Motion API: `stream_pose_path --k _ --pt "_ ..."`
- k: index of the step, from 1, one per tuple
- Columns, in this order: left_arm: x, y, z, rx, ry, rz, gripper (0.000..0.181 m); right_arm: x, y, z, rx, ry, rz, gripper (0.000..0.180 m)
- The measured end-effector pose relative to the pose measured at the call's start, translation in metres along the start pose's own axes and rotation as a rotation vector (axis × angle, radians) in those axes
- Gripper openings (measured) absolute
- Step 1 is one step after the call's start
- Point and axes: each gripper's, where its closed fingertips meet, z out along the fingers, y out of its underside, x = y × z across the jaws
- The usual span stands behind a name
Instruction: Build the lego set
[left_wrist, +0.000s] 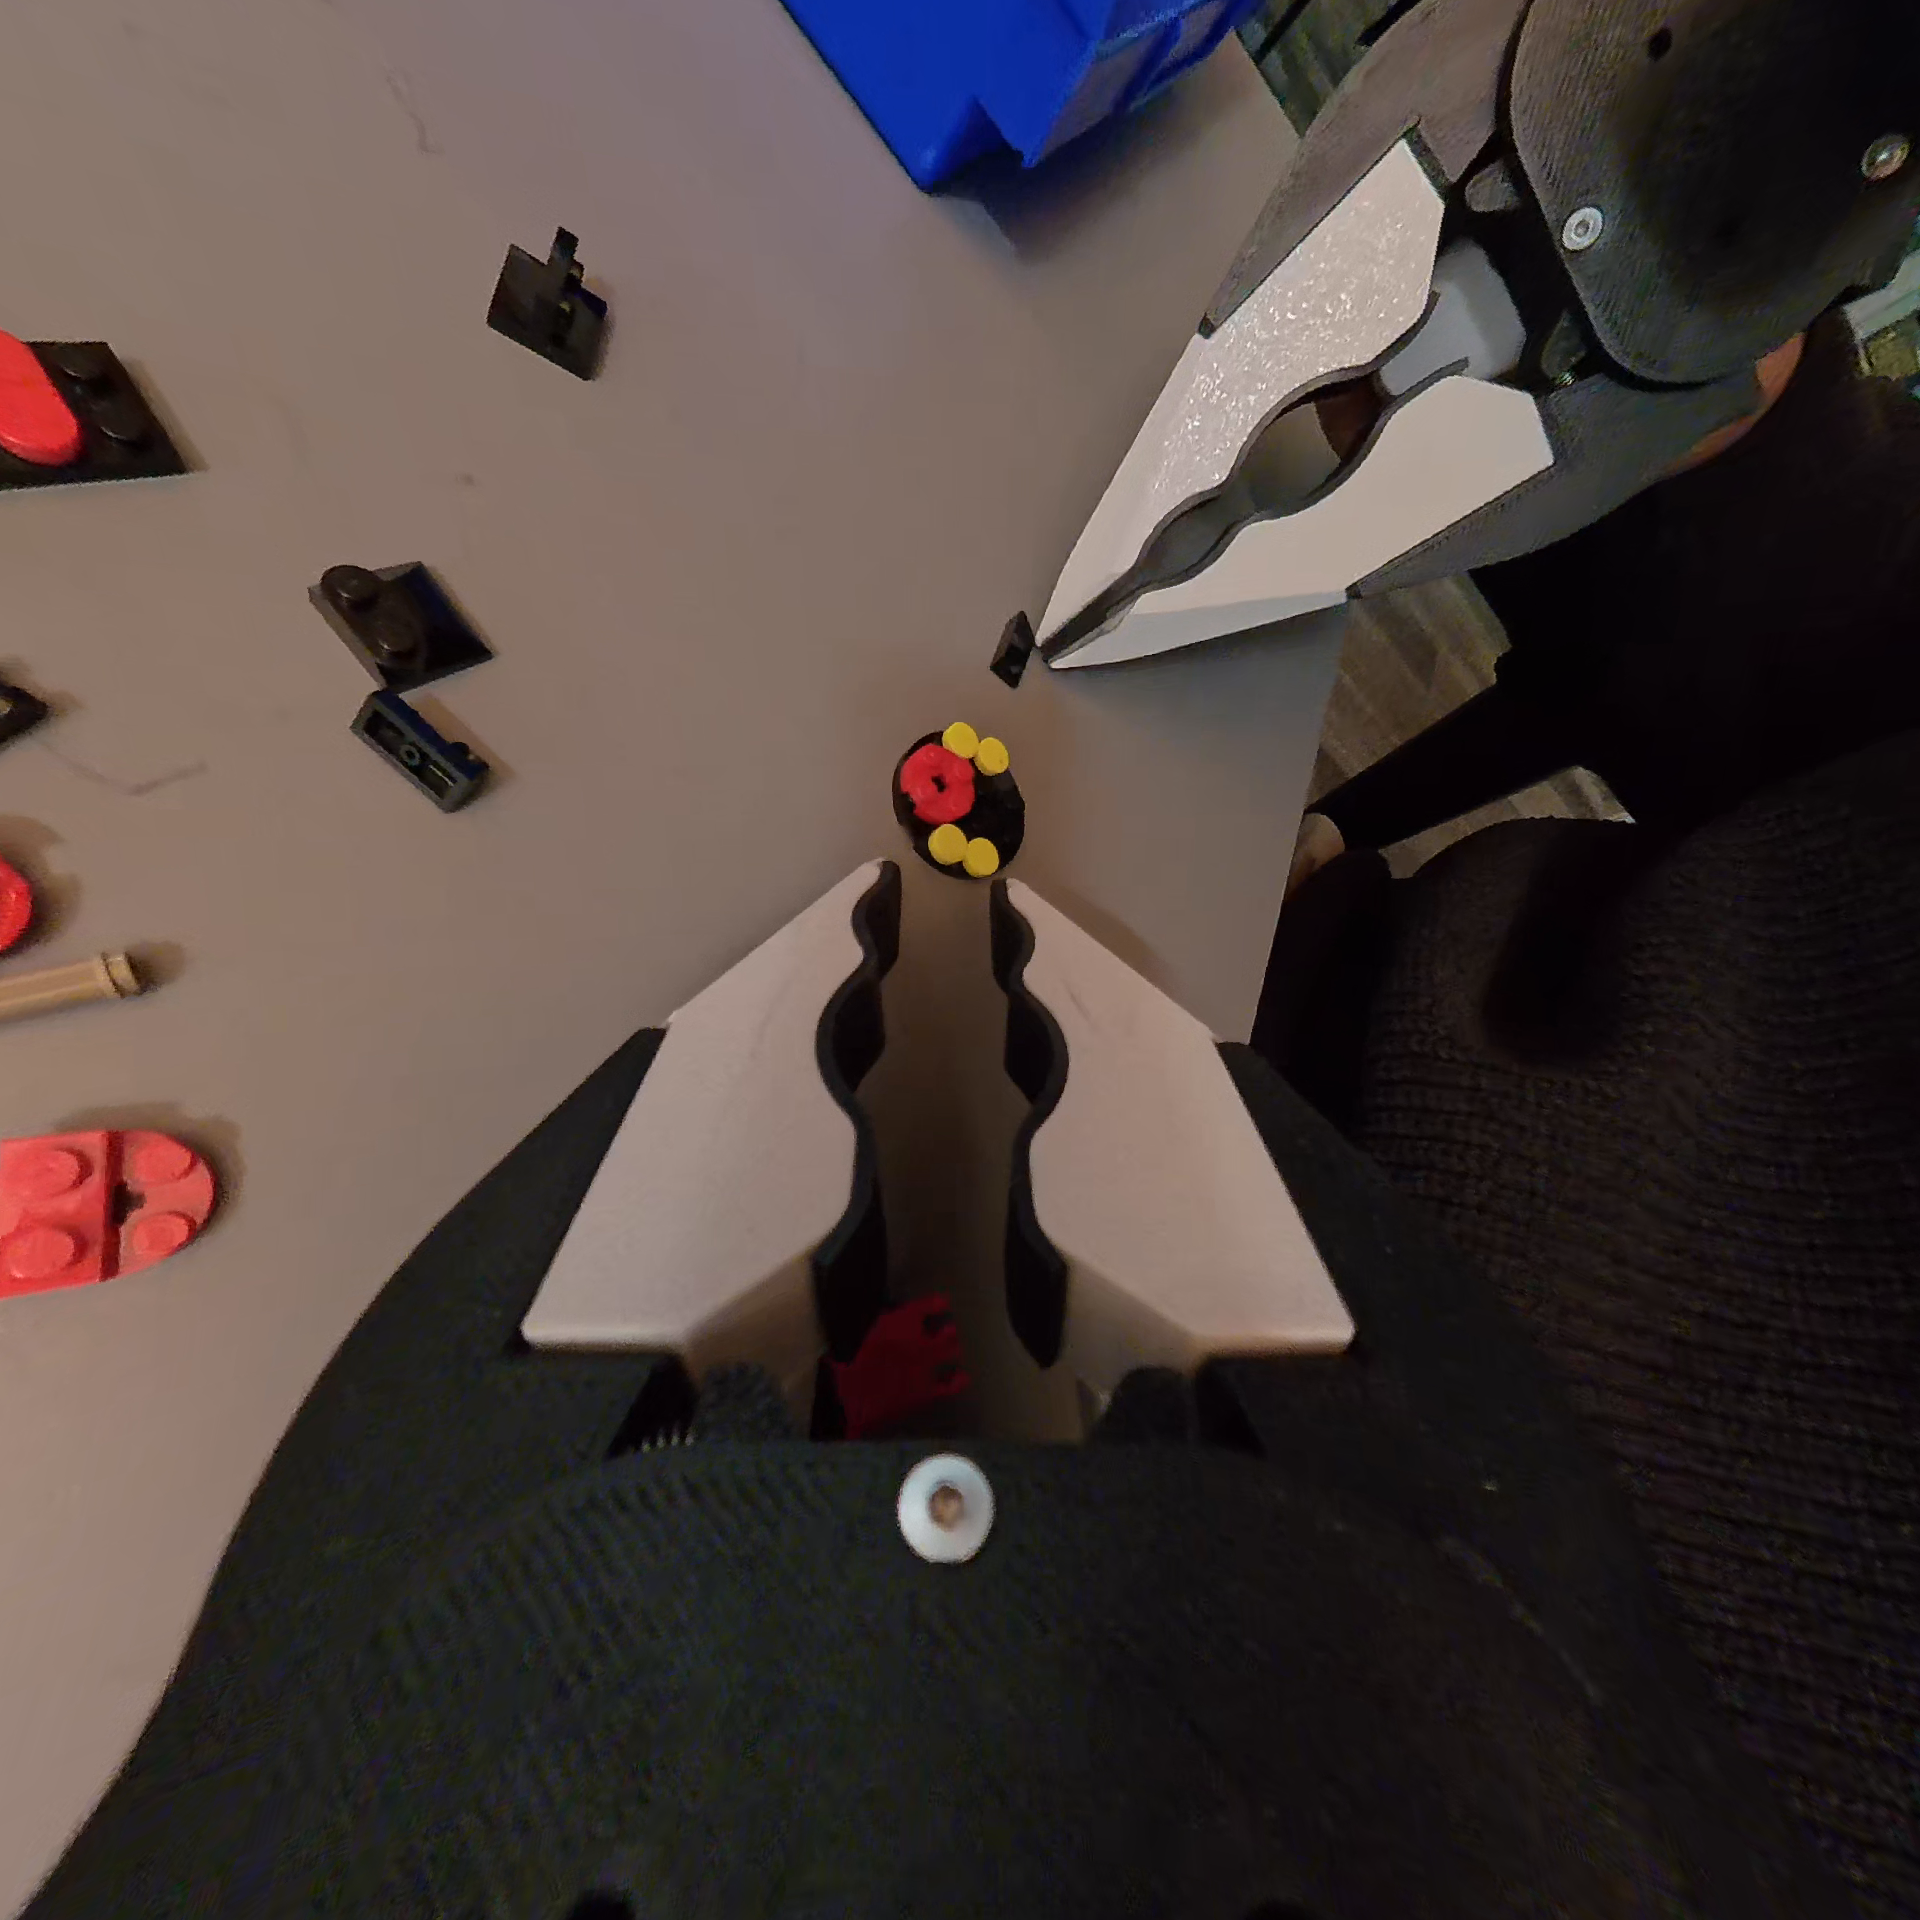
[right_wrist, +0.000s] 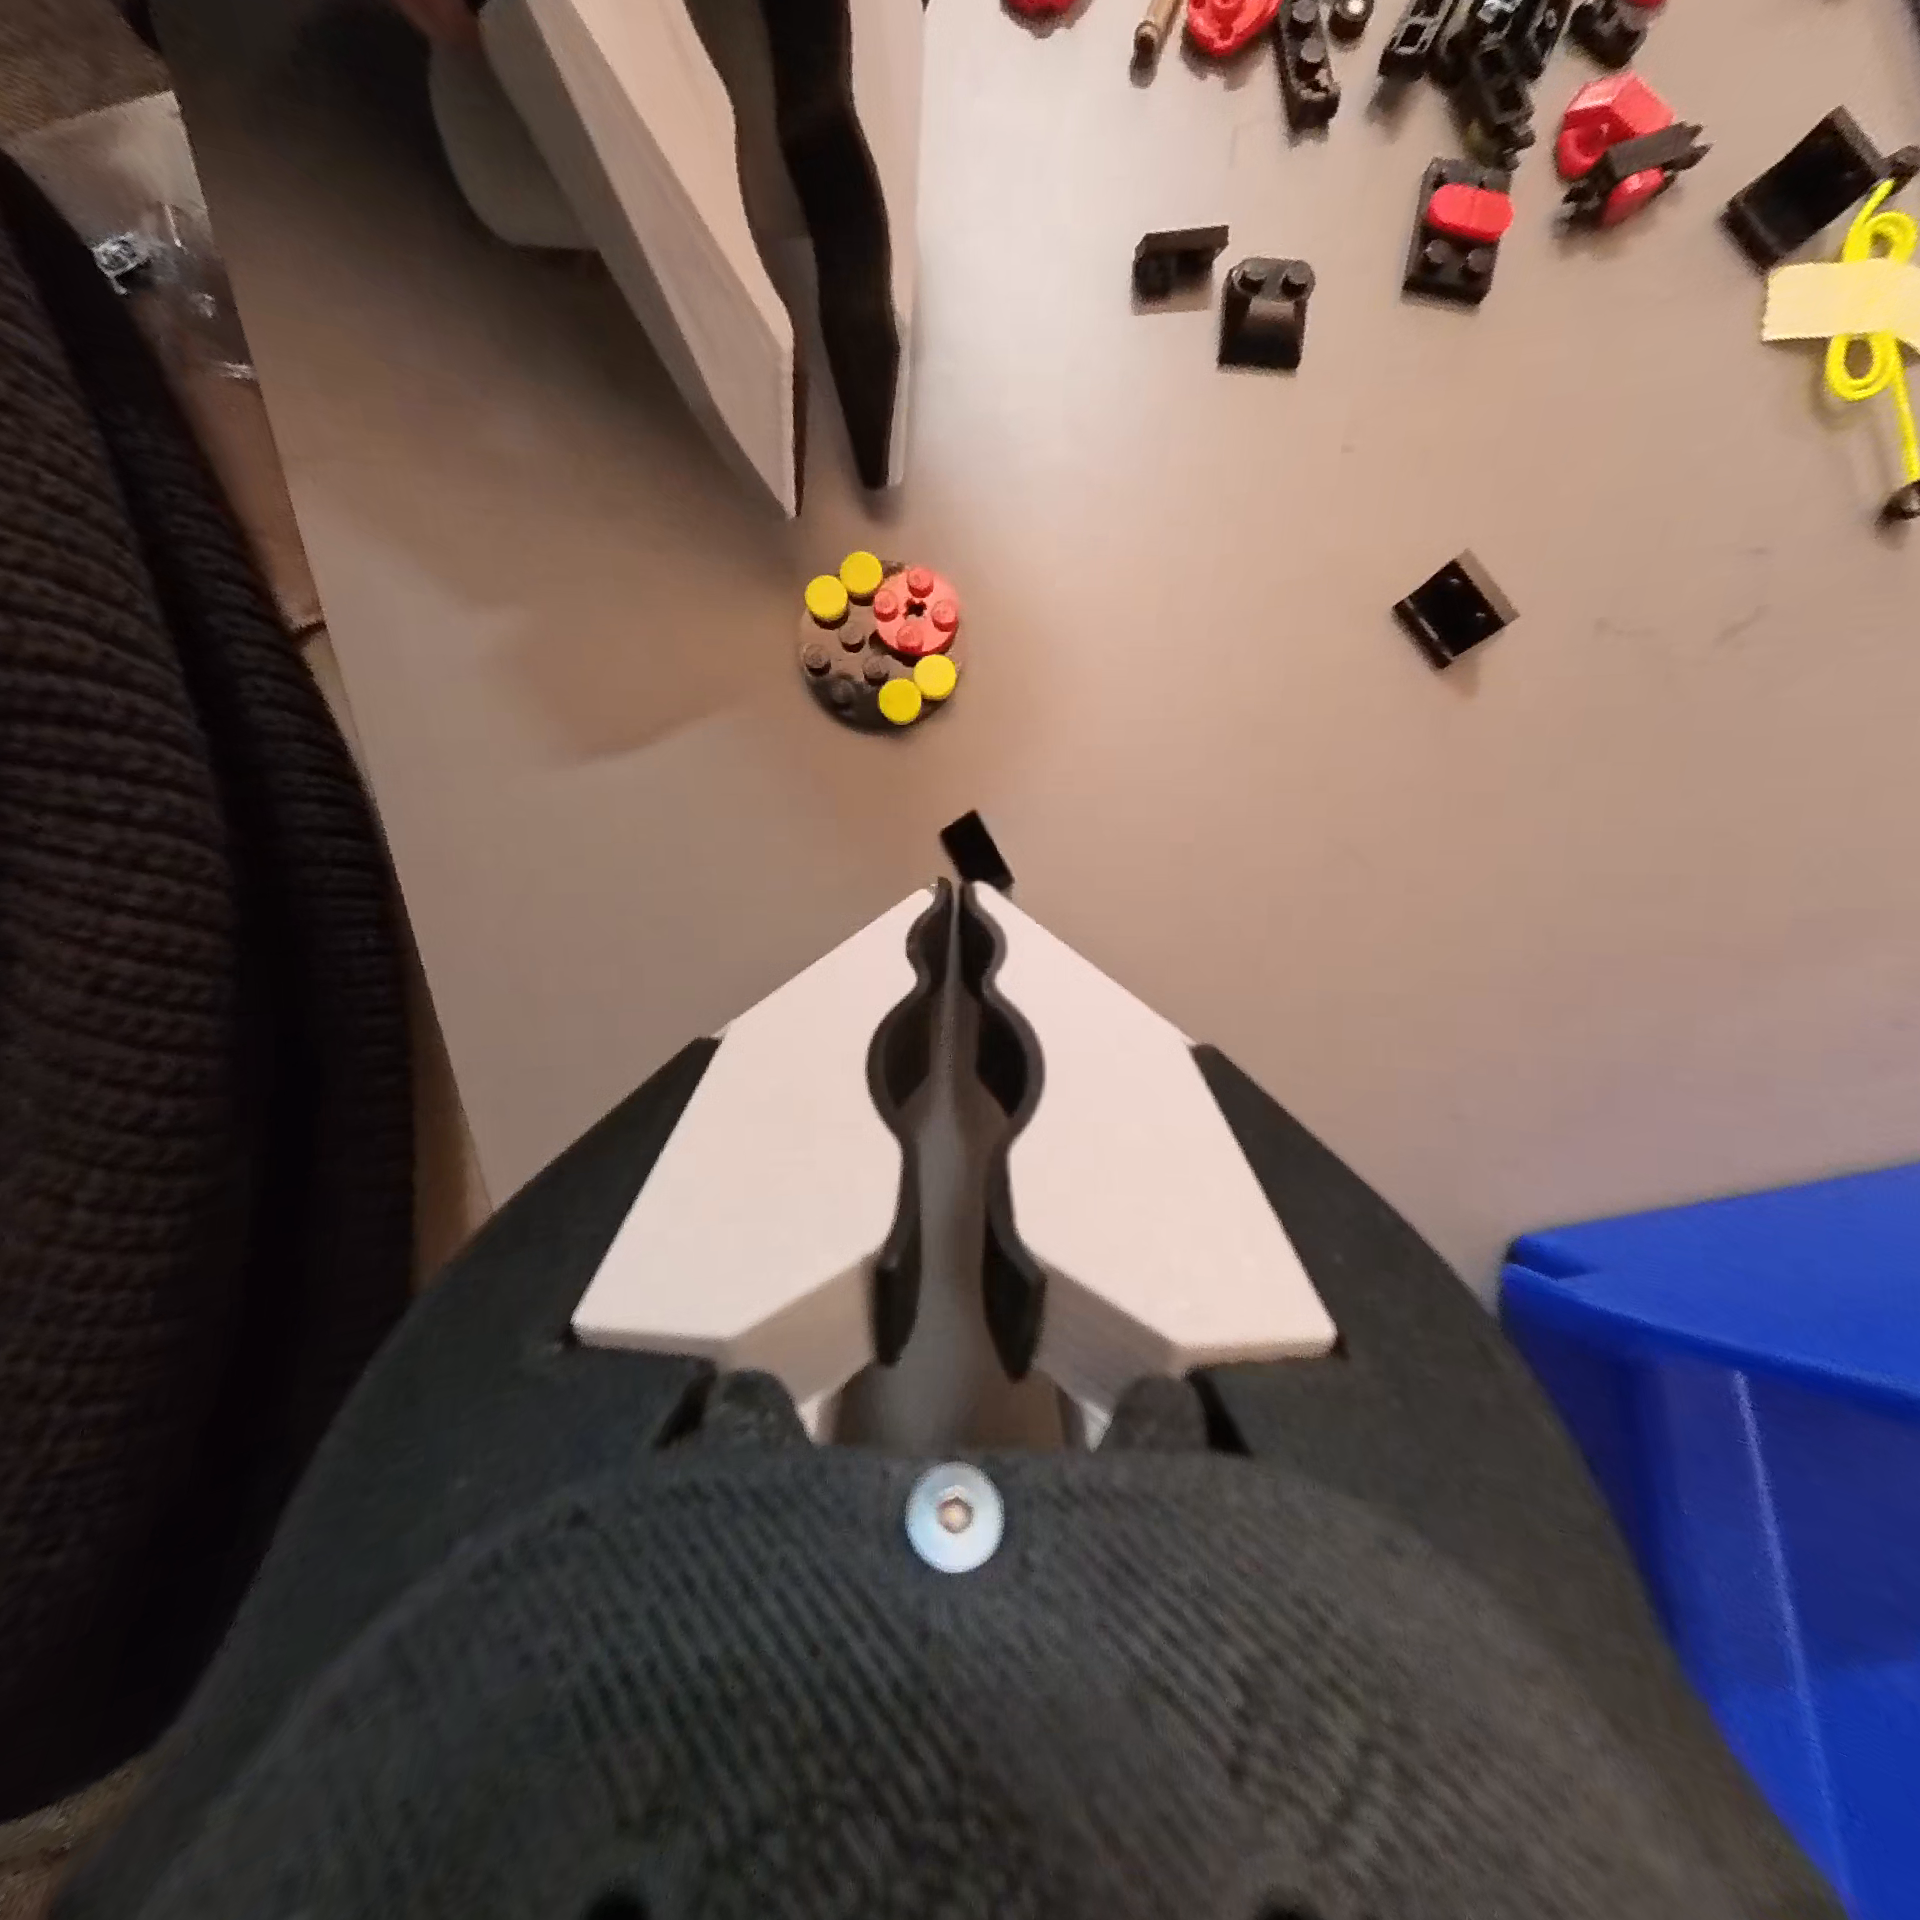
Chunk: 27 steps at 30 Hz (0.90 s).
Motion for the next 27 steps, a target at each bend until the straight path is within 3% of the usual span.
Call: stream_pose_path --k 1,9,18,24,27 --pt "0.000 0.000 0.000 0.000 0.001 0.000 0.015 0.001 0.000 0.000 0.000 0.005 0.001 0.000" --pt "0.001 0.000 0.000 0.002 0.004 0.001 0.015 0.005 -0.005 -0.001 0.035 0.036 0.038 0.012" --pt "0.002 -0.001 -0.001 0.012 0.011 -0.010 0.015 0.006 -0.014 -0.009 0.137 0.137 0.298 0.027" --pt "0.009 0.001 0.006 -0.003 0.017 0.011 0.018 0.008 -0.004 0.000 0.062 0.200 0.323 0.029" --pt "0.010 0.000 0.010 -0.005 -0.013 0.040 0.026 0.007 -0.009 0.003 0.097 0.150 0.383 0.027"
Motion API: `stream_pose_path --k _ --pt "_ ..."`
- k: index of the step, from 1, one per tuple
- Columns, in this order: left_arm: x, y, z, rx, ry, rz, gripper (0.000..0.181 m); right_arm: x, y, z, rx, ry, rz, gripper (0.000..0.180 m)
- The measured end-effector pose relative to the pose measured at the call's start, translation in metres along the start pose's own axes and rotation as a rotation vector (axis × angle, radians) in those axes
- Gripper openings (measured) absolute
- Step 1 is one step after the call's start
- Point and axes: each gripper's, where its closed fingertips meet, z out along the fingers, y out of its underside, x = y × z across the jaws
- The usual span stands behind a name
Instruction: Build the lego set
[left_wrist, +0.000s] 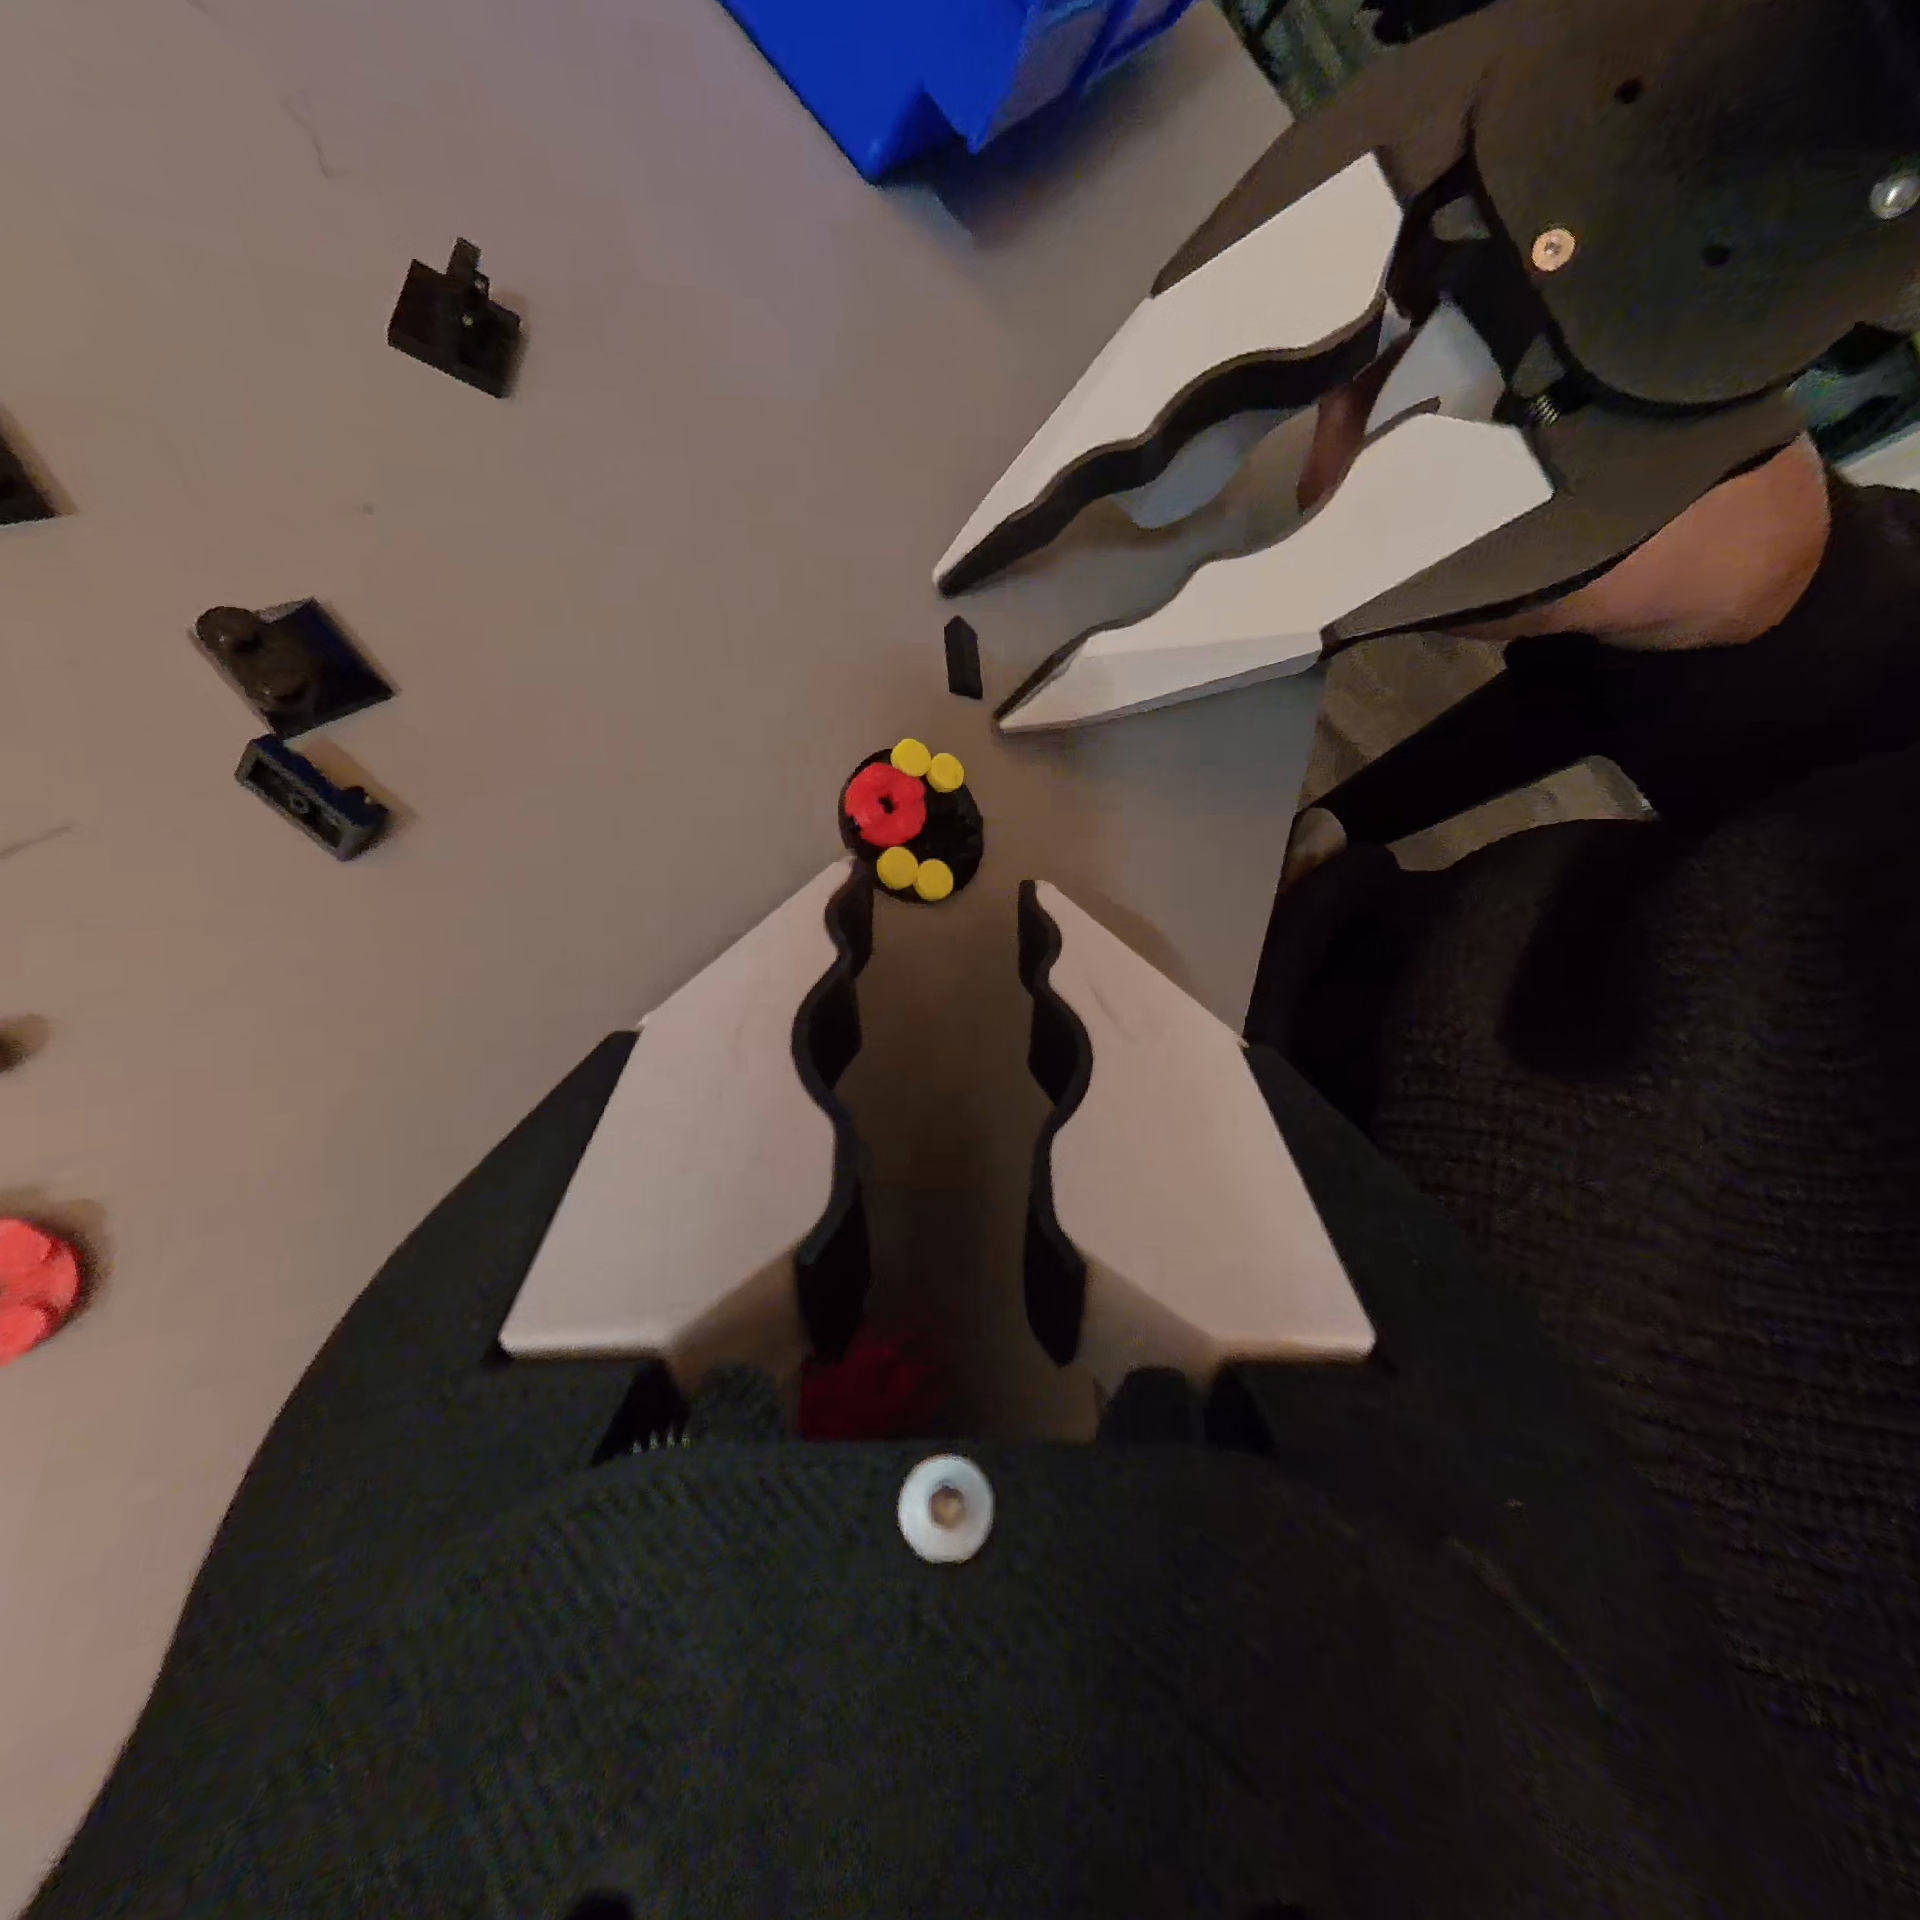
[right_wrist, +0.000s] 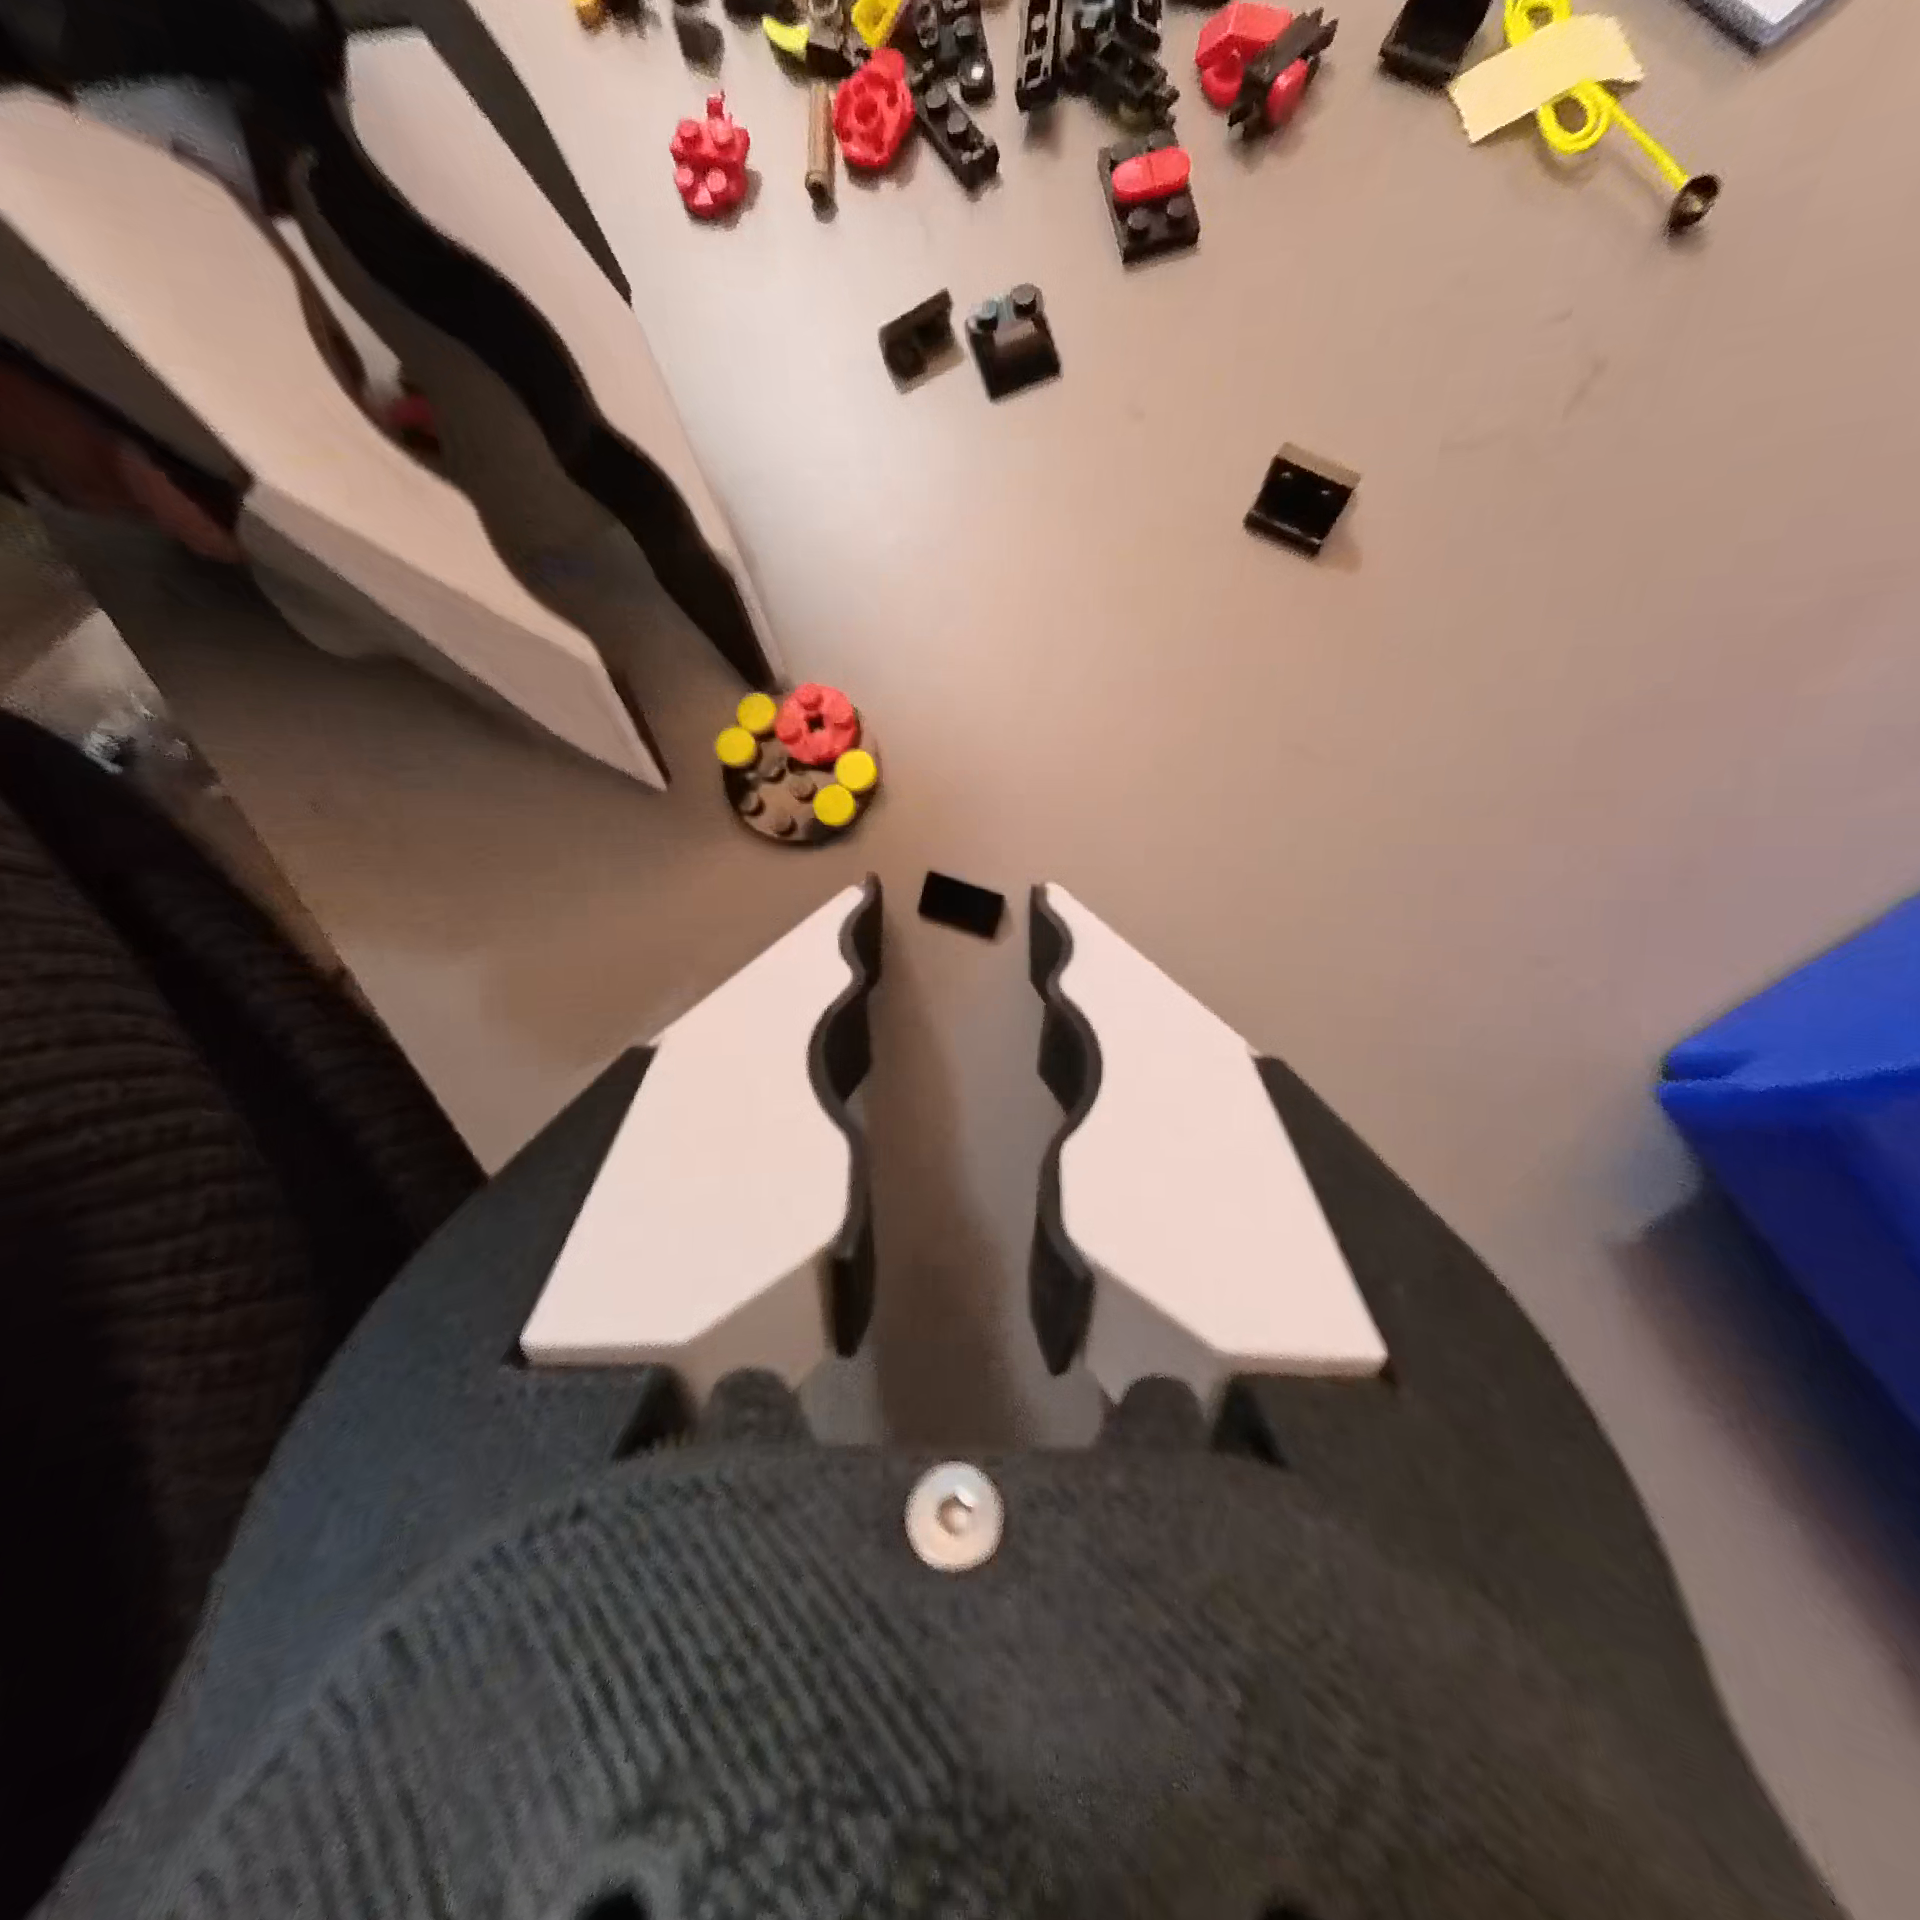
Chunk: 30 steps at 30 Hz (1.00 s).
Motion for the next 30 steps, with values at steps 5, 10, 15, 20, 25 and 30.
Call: stream_pose_path --k 5,10,15,20,25,30 --pt "0.004 -0.001 0.005 0.003 -0.016 0.021 0.034 0.002 0.002 0.001 -0.006 0.004 0.004 0.014" --pt "0.010 0.001 0.007 -0.007 0.005 0.015 0.034 0.005 -0.002 0.000 0.002 0.033 -0.047 0.008" --pt "0.016 0.006 0.007 -0.026 0.021 0.009 0.034 0.001 -0.010 -0.009 0.063 0.037 -0.059 0.000" --pt "0.025 0.006 0.007 -0.025 0.069 -0.017 0.031 0.007 -0.007 -0.010 0.051 0.057 -0.044 0.005" --pt "0.020 0.001 0.002 0.002 0.051 -0.025 0.031 0.014 0.001 -0.005 -0.006 0.095 -0.068 0.004" --pt "0.019 0.001 0.002 0.004 0.059 -0.040 0.031 0.016 0.004 -0.005 -0.020 0.097 -0.037 0.012"
